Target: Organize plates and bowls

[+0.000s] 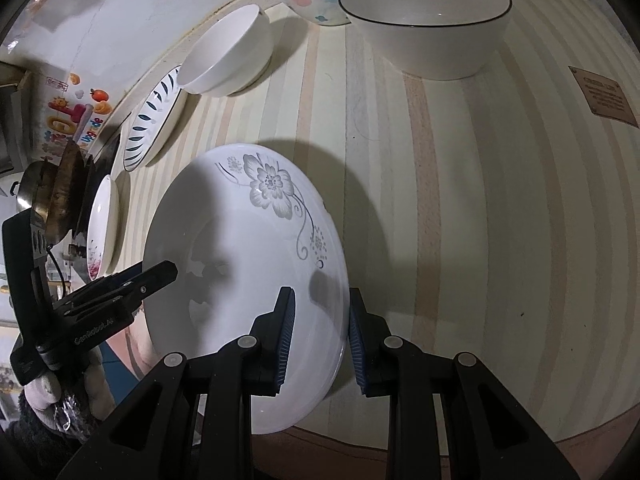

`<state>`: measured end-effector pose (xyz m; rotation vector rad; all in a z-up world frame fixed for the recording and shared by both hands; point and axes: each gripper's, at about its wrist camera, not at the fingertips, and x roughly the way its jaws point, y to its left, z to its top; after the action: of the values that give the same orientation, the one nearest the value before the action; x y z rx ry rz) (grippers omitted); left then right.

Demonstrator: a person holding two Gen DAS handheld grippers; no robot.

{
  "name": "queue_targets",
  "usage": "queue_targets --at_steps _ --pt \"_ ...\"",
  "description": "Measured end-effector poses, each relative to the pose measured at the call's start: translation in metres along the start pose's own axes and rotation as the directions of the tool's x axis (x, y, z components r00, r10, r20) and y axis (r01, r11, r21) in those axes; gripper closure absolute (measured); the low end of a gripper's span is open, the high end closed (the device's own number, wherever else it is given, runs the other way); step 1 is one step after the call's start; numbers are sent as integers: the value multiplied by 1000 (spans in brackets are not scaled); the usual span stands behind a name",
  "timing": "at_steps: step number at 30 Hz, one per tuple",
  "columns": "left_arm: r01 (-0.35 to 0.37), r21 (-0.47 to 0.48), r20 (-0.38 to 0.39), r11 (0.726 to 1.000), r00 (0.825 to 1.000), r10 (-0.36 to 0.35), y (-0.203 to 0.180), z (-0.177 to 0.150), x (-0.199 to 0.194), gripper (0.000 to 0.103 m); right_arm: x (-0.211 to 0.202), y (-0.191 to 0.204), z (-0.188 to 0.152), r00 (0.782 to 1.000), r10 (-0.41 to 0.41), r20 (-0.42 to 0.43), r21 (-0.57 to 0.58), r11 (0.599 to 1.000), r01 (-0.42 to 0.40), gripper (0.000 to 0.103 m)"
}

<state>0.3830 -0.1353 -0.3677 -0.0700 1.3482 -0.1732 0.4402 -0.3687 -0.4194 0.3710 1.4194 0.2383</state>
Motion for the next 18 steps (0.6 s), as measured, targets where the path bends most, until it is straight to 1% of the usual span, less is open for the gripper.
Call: queue_targets --at_steps 2,4,7,9,10,11,12,13,14,15,16,18 --pt "16 8 -8 1000 1000 -16 3 1 -1 59 1 3 2 1000 -4 -7 6 1000 4 73" --pt "21 9 -7 1000 1000 -21 9 1 -9 59 -1 4 4 1000 -14 -14 21 1000 15 73" --pt "23 3 36 1000 999 -23 27 2 -37 59 -22 11 7 998 -53 26 44 998 52 73" --pt "24 -27 80 999 997 -22 49 2 -64 58 -42 23 8 997 -41 66 59 998 37 72" --pt "22 -47 97 999 995 -18 64 2 -76 58 -53 34 9 996 -30 87 56 998 25 68" --pt "17 -78 117 997 993 -7 85 1 -91 58 -60 47 9 994 -24 103 49 999 19 60" --pt "7 -103 130 995 992 7 101 0 -102 58 -65 62 11 993 -13 118 38 999 8 57" --pt "-3 -124 139 992 990 20 117 1 -108 57 -67 81 12 992 11 128 22 1000 -14 51" --pt "-20 -156 148 988 988 44 140 -2 -115 57 -65 103 14 991 44 127 3 999 -44 47" --pt "-40 -184 152 982 986 68 161 -4 -120 57 -60 119 17 990 67 122 -10 998 -66 46" --pt "-57 -217 151 975 984 91 182 -7 -123 57 -50 146 21 988 111 107 -33 994 -108 45" --pt "-95 -291 136 952 981 140 230 -11 -123 57 -27 184 26 983 167 72 -74 984 -161 45"
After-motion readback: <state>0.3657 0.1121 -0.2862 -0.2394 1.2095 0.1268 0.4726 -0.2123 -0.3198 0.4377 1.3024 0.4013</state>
